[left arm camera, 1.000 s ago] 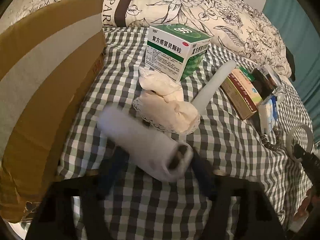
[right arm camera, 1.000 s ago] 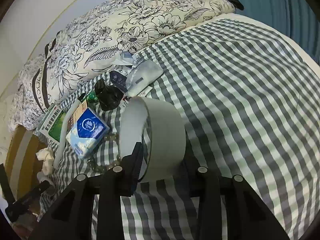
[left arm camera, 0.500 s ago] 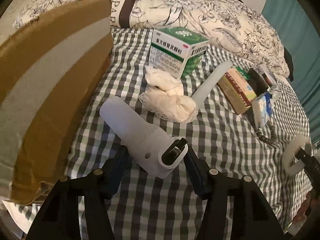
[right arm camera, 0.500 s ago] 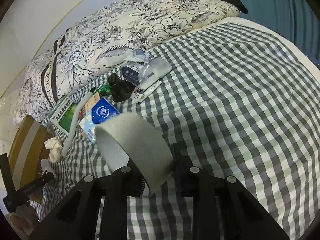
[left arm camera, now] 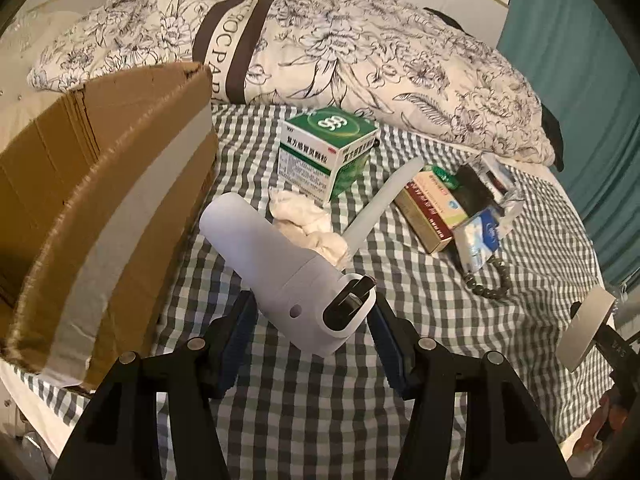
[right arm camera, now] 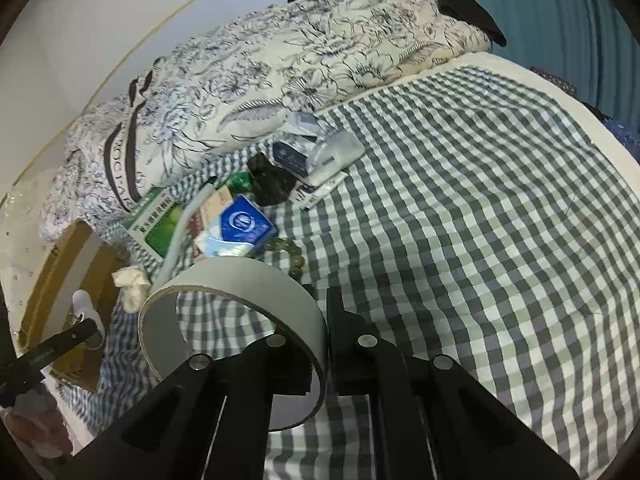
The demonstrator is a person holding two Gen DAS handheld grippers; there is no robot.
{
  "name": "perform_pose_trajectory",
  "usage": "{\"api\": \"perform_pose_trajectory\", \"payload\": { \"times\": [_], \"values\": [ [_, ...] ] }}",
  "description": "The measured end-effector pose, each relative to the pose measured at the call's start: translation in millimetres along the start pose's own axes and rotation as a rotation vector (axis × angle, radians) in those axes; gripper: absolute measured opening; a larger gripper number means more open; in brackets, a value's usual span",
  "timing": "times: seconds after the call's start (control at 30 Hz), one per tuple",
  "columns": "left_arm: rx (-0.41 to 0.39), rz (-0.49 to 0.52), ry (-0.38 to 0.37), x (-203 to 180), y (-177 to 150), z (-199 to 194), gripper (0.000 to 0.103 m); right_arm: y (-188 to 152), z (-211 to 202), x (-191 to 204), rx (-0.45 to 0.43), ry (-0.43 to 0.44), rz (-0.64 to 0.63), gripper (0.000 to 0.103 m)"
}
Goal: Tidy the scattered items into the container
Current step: 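Carry the device and tape roll into the cardboard box and open both grippers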
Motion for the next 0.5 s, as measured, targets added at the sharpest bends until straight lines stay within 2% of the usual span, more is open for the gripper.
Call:
{"api": "perform_pose_trajectory", "payload": {
  "times": [0.3, 0.5],
  "values": [
    [-0.063, 0.013, 0.001, -3, 4, -45, 0.059, 4, -46, 21, -0.048, 0.021, -0.038, 0.006],
    [-0.099, 0.017, 0.029, 3, 5, -78, 0.059, 2, -75, 57, -0.075, 0.040, -0.092, 0.006]
  ]
}}
Point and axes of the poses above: each gripper's, at about its wrist camera, not at the fingertips, and z roughly the way its jaws point, x to its left, y to its top, the point moved 1 cm from there along z, roughly the way its jaws point, and after that the axes turned 3 degrees about -y, right-handed, at the moved point
